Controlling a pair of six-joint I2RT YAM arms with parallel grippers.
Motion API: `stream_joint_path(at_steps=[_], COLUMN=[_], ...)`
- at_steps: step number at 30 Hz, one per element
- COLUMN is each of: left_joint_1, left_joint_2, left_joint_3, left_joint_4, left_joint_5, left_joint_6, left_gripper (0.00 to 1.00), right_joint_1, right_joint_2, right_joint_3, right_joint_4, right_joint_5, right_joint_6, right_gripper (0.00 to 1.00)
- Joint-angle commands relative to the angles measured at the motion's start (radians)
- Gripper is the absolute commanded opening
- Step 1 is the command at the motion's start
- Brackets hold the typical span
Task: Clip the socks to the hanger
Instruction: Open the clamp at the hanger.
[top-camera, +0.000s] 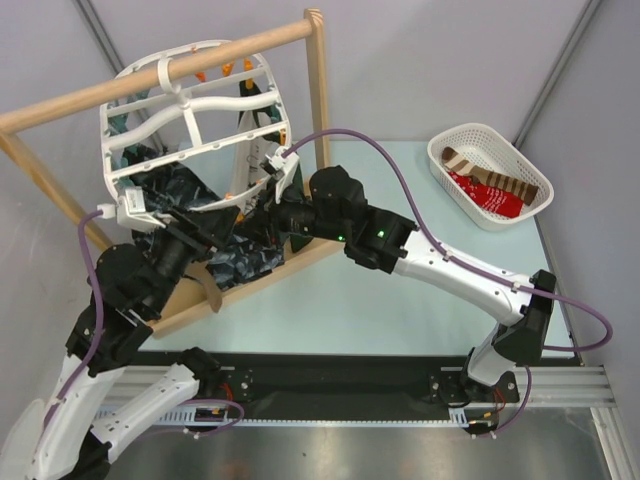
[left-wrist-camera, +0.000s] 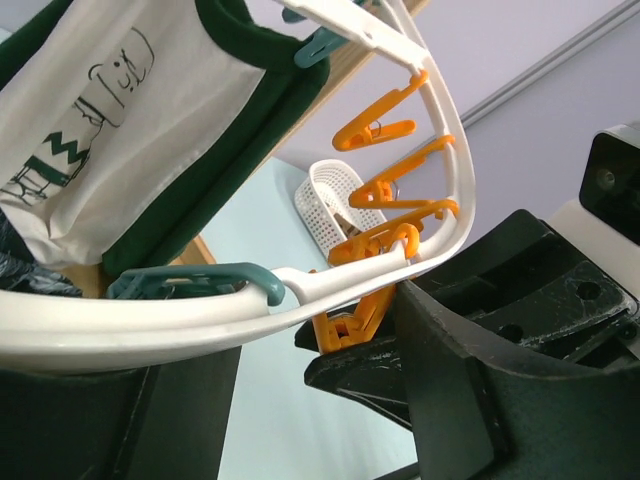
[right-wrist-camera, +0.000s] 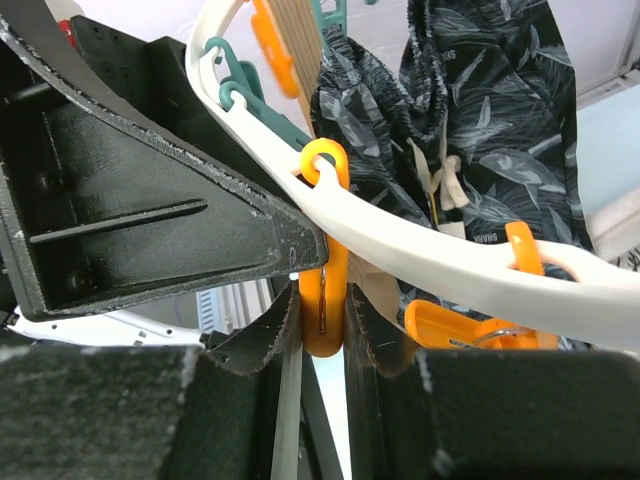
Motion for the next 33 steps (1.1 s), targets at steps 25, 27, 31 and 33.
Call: stream_joint_path(at_steps=[25,27,31,33], left_joint_1=[0.005,0.004,0.004,0.005], left_joint_2=[0.067,0.069,0.044,0.035], left_joint_3=[0.005,0.007,-0.016,-0.02], left_joint_4=[0.08,0.075,0.084,0.081], left_joint_5=[-0.026,-0.029,-0.049,-0.058], left_joint_6=[0.001,0.001,0.004,0.016], left_gripper=[0.04,0.0,0.0,0.0], right_joint_1=[0.046,0.039,0.002,-0.056], right_joint_2=[0.033,0.026,-0.016,-0.088], right_joint_3=[0.134,0.133,0.091,0.024], right_joint_4=[-0.046,-0.061,-0.067,-0.073], right_joint_5=[-0.049,-0.023,0.015,0.066], right_joint_6=[-0.072,-0.07,-0.034,0.011], right_gripper=[0.08,0.24,0.59,0.66])
